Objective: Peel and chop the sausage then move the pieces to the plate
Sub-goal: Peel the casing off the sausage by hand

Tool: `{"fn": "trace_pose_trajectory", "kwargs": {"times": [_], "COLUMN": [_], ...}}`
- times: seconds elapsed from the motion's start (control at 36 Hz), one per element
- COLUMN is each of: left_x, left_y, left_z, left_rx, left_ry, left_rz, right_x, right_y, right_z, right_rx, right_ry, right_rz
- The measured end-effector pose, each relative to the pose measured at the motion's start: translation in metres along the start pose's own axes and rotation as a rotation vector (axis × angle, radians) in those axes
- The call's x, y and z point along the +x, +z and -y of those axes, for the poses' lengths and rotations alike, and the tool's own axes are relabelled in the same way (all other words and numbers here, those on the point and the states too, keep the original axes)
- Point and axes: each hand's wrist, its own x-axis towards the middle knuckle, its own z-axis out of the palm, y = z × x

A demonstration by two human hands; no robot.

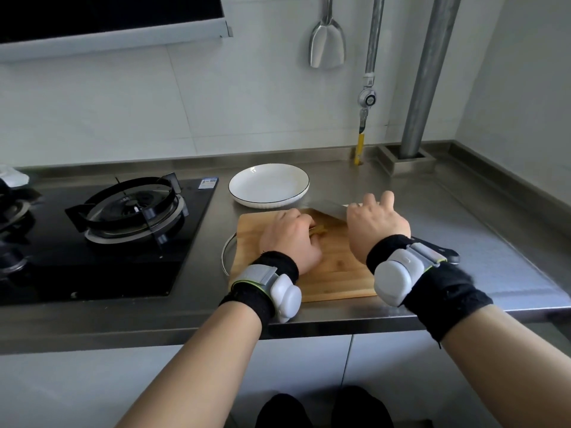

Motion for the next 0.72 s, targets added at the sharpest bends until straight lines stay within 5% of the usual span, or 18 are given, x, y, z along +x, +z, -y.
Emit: {"fn": "trace_pose_trajectory", "kwargs": {"times": [0.5,0.61,0.72], "left_x": [0.000,0.005,0.017], "left_y": [0.002,0.000,-0.007], "left_z": [0.001,0.003,0.004], "left_rx": [-0.204,-0.362,-0.449], "left_ry": [-0.014,-0.061,-0.096], "left_rz": [-0.128,-0.160,-0.198], "right_x": [0.014,0.017,0.020], "right_y": [0.018,0.020,0.018], "right_z": [-0.001,0.008,0.027], "right_rx": [0.151,0.640,1.253], "right_ry": [0.060,0.004,0.109], "right_rz": [-0.032,-0.216,-0.099]}}
